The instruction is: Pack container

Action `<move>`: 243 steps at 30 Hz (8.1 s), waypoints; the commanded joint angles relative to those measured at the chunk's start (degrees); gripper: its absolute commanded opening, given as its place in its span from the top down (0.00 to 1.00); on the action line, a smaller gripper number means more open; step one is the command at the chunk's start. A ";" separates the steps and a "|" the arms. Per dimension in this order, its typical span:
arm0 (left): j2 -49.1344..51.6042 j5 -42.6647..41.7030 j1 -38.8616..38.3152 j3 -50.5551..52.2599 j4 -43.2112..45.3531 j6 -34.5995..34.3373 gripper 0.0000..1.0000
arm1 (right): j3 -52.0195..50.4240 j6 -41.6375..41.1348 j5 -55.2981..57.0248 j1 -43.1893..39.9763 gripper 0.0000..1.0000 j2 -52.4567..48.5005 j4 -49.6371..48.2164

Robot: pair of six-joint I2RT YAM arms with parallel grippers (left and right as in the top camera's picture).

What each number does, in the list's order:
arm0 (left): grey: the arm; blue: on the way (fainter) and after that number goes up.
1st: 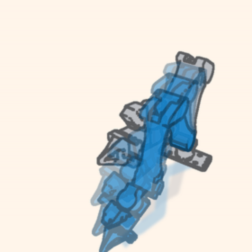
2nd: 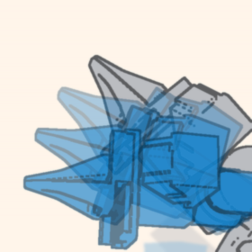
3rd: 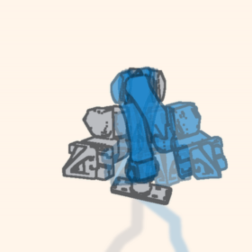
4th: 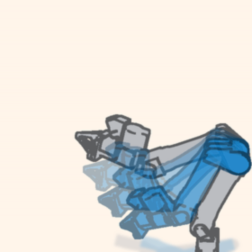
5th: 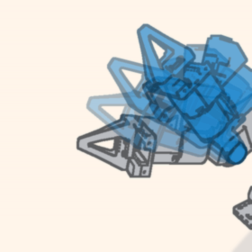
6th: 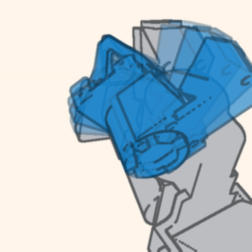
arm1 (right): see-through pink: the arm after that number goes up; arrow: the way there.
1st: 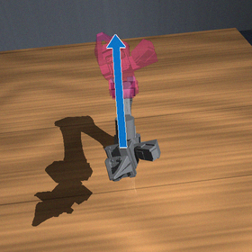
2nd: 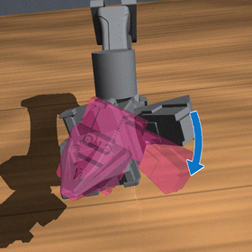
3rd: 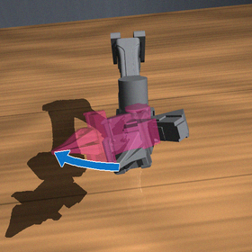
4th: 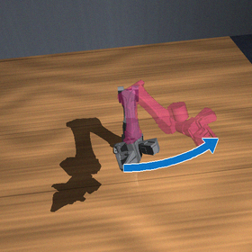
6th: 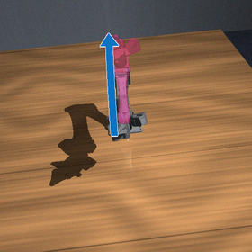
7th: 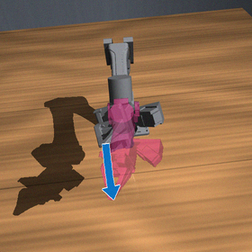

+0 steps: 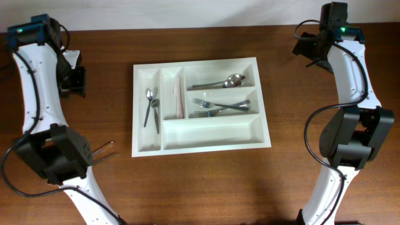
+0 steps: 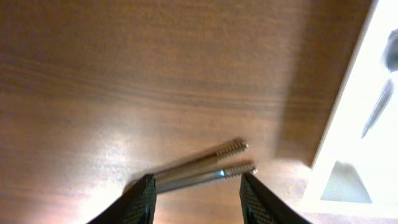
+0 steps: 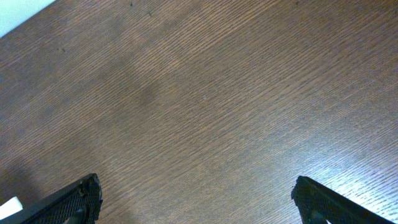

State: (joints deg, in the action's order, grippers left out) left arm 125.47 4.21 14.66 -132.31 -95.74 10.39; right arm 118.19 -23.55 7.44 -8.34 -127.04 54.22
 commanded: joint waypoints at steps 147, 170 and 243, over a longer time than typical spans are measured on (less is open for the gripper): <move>-29.07 7.72 4.26 80.54 58.51 -4.28 0.80 | 0.92 -0.11 0.11 -0.02 0.01 -0.74 0.00; -29.05 16.11 4.26 83.10 68.35 1.07 0.58 | 0.92 -0.11 0.11 -0.04 0.01 -0.74 0.00; -28.79 0.17 11.43 82.79 66.38 7.30 0.76 | 0.92 -0.11 0.11 -0.02 0.01 -0.74 0.00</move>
State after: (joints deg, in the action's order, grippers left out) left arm 96.05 5.26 25.58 -50.22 -29.34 16.99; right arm 118.19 -23.57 7.44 -8.34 -127.09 54.22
